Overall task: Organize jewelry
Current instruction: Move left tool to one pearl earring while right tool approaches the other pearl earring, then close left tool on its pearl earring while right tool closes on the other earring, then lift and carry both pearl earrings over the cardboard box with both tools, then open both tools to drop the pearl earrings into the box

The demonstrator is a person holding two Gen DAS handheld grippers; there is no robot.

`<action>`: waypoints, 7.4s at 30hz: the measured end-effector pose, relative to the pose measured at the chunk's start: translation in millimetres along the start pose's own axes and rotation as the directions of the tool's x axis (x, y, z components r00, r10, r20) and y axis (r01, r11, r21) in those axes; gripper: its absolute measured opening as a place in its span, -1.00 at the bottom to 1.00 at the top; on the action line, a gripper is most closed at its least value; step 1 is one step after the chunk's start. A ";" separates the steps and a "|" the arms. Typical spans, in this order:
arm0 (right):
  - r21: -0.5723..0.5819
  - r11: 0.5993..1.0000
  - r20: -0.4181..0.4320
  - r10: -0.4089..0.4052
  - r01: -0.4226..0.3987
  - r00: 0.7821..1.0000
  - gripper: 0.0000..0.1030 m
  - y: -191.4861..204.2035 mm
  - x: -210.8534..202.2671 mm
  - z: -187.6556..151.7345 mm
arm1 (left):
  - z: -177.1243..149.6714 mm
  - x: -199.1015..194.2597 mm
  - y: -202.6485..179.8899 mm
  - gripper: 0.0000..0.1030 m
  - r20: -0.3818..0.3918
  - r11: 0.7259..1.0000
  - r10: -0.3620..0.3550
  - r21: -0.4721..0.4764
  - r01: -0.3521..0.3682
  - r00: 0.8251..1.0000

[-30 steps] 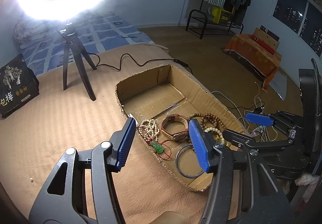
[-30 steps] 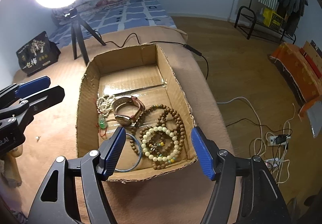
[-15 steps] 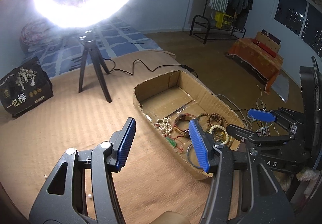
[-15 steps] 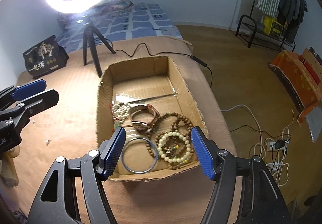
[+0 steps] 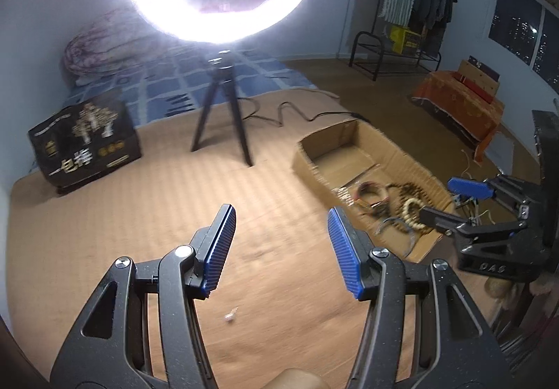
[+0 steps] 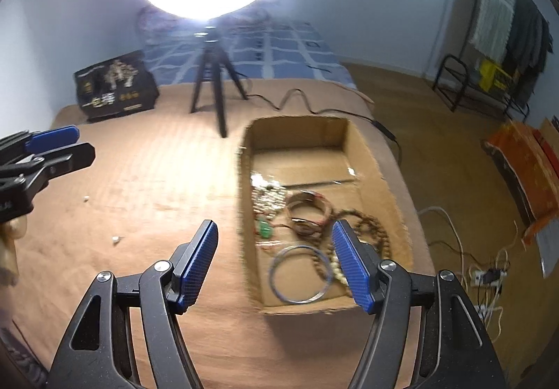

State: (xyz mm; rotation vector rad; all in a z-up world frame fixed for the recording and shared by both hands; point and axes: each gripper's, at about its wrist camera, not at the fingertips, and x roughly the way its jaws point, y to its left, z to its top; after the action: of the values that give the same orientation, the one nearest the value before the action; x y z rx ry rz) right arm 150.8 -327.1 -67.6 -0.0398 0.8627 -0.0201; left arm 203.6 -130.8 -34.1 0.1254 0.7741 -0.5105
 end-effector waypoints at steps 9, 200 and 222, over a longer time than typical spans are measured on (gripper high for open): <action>-0.056 0.994 -0.005 0.092 -0.092 0.996 0.32 44.6 9.6 1.6 | -34.1 -15.3 81.6 0.10 -0.030 0.991 0.056 -0.117 -0.059 0.998; 0.122 0.993 -0.058 -0.001 0.008 0.998 -0.88 -73.6 83.1 41.4 | 54.0 136.7 -55.8 -0.88 -0.064 0.994 -0.074 -0.081 0.069 0.995; 0.167 0.986 -0.058 -0.012 0.021 0.998 -0.19 -91.3 92.2 40.6 | 64.8 153.9 -78.0 -0.87 -0.058 0.996 -0.076 -0.056 0.073 0.995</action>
State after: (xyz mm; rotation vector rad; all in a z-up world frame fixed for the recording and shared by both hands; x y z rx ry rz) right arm 241.5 -420.3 -107.2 0.1114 0.9154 -0.1096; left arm 299.4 -278.3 -89.0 0.0623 0.8528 -0.5582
